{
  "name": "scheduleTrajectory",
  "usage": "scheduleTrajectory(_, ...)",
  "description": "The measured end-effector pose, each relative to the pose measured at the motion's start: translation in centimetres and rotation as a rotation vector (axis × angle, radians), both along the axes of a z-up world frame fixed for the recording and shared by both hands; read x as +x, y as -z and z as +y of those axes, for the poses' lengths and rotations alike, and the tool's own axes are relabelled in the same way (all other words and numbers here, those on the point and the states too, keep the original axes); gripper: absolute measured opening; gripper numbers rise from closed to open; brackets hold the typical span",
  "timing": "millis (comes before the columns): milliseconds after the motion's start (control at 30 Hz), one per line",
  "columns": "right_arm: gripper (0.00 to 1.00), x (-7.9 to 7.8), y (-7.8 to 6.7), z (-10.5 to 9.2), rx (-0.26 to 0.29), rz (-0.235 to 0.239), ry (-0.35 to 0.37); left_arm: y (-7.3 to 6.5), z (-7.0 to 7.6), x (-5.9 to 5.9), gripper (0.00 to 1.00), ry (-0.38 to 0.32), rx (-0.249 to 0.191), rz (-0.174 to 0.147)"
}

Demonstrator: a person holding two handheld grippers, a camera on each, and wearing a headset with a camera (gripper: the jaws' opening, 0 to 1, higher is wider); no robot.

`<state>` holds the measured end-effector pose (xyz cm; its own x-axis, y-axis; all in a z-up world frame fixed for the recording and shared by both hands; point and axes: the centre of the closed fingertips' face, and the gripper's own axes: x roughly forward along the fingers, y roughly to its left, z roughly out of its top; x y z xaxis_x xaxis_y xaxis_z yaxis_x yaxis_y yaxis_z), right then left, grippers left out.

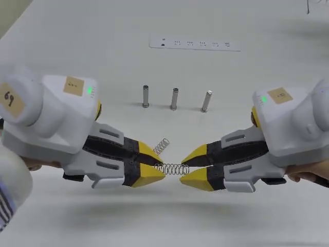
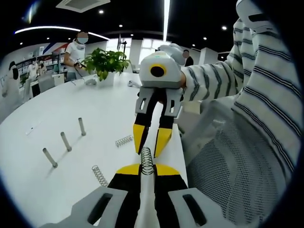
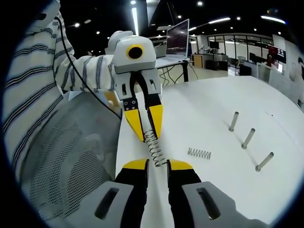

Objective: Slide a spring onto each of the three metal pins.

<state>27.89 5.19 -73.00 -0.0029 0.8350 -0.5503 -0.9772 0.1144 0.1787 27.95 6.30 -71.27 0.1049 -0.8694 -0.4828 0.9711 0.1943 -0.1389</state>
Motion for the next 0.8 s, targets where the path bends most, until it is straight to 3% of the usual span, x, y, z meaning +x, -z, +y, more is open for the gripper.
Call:
scheduleTrajectory(233, 0.09, 0.13, 0.06, -0.09, -0.004, 0.001, 0.005, 0.09, 0.12, -0.06, 0.01, 0.002, 0.002, 0.002)
scheduleTrajectory(800, 0.08, 0.01, -0.07, -0.01, 0.001, -0.071, -0.054, 0.14, 0.24, -0.14, 0.01, -0.008, -0.011, 0.007)
